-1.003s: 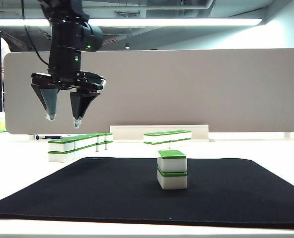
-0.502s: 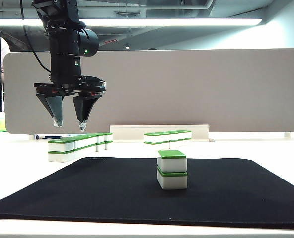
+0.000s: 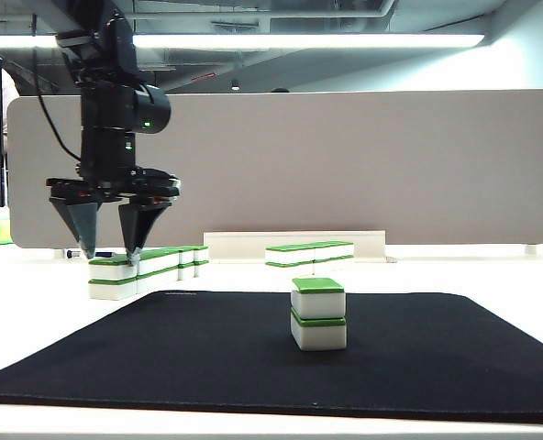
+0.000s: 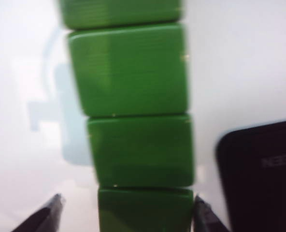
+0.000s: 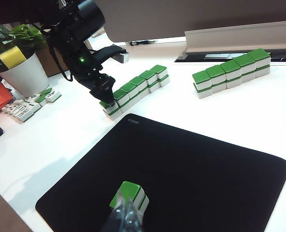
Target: Take a mahjong tile from the mahjong wall and then place it on the table close to you.
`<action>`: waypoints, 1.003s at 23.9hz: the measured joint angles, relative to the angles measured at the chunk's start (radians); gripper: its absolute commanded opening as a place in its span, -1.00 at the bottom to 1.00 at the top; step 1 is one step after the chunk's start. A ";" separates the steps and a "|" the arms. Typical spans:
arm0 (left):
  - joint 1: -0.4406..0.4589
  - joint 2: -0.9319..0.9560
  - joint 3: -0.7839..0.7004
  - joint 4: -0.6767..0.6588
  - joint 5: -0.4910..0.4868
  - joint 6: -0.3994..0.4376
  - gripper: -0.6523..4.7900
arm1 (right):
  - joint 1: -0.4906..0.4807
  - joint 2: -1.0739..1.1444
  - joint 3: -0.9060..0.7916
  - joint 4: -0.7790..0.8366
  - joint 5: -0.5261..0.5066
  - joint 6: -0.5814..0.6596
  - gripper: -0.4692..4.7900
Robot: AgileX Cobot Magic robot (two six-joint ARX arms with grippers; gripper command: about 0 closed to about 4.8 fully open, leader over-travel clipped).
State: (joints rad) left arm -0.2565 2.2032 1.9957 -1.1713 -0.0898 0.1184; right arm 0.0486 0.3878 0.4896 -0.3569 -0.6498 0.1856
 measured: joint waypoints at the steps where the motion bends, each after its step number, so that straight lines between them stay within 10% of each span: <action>1: 0.003 0.000 0.000 -0.002 0.000 0.000 0.51 | 0.000 0.000 0.000 0.000 0.000 0.000 -0.83; 24: 0.018 0.045 0.000 -0.041 0.114 -0.003 0.49 | 0.001 0.000 0.000 -0.001 0.026 0.000 -0.83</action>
State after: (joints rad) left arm -0.2390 2.2482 1.9953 -1.2121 0.0238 0.1150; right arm 0.0494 0.3874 0.4896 -0.3576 -0.6239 0.1856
